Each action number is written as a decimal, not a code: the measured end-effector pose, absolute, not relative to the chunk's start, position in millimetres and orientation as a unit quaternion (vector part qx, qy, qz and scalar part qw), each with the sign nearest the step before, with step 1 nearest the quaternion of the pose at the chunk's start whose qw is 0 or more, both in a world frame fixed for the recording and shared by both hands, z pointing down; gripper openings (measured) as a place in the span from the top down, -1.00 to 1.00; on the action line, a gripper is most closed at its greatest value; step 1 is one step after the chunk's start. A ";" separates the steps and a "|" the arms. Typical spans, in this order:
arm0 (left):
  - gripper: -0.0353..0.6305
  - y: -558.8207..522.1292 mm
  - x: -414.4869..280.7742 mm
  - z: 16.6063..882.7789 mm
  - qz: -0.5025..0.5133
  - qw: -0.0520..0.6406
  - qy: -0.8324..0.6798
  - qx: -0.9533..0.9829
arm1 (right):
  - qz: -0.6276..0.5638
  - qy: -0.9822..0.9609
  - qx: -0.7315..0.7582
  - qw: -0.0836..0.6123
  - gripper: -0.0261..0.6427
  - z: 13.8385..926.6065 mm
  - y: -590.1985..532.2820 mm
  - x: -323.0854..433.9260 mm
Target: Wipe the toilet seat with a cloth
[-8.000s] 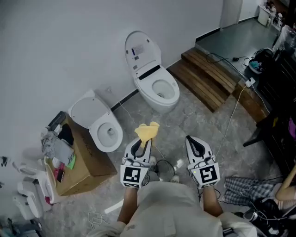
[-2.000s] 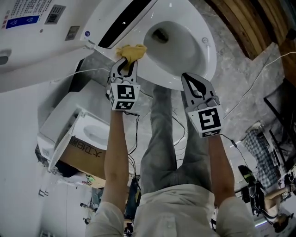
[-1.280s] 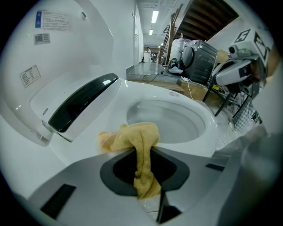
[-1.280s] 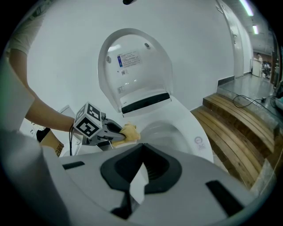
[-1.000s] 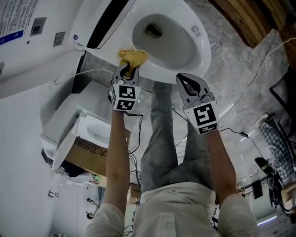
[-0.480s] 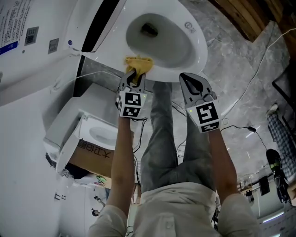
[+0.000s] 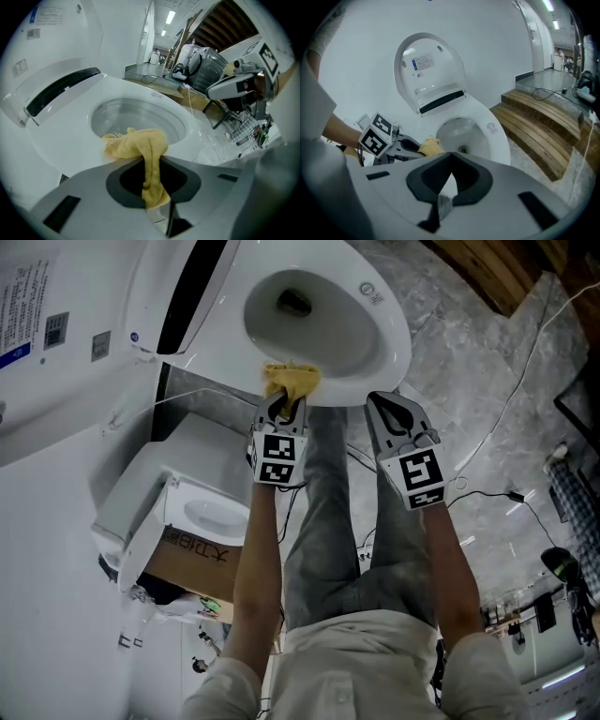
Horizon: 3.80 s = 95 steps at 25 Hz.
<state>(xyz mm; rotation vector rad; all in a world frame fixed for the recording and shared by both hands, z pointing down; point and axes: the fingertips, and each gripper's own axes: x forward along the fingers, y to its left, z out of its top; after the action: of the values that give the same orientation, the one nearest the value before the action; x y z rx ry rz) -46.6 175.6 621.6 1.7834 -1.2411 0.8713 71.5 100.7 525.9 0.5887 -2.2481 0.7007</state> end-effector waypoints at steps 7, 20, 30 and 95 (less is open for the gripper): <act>0.65 172.7 -22.2 620.7 0.333 0.397 -0.478 0.709 | 0.280 -0.861 0.235 0.355 0.90 531.6 103.7 92.2; 0.65 177.4 49.1 625.1 0.317 0.424 -0.442 0.724 | 0.287 -0.852 0.249 0.360 0.90 533.0 100.0 126.2; 0.65 166.8 77.7 622.8 0.292 0.439 -0.438 0.728 | 0.294 -0.841 0.265 0.368 0.90 540.0 98.0 144.3; 0.65 -11.0 108.3 621.0 0.308 0.376 -0.456 0.746 | 0.316 -0.830 0.262 0.377 0.90 573.9 -4.8 181.3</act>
<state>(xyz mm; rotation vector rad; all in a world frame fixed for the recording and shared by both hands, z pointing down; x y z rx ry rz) 108.3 -11.0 621.0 1.9087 -1.1659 0.7887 181.3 -4.8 573.9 0.6698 -2.1223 0.8081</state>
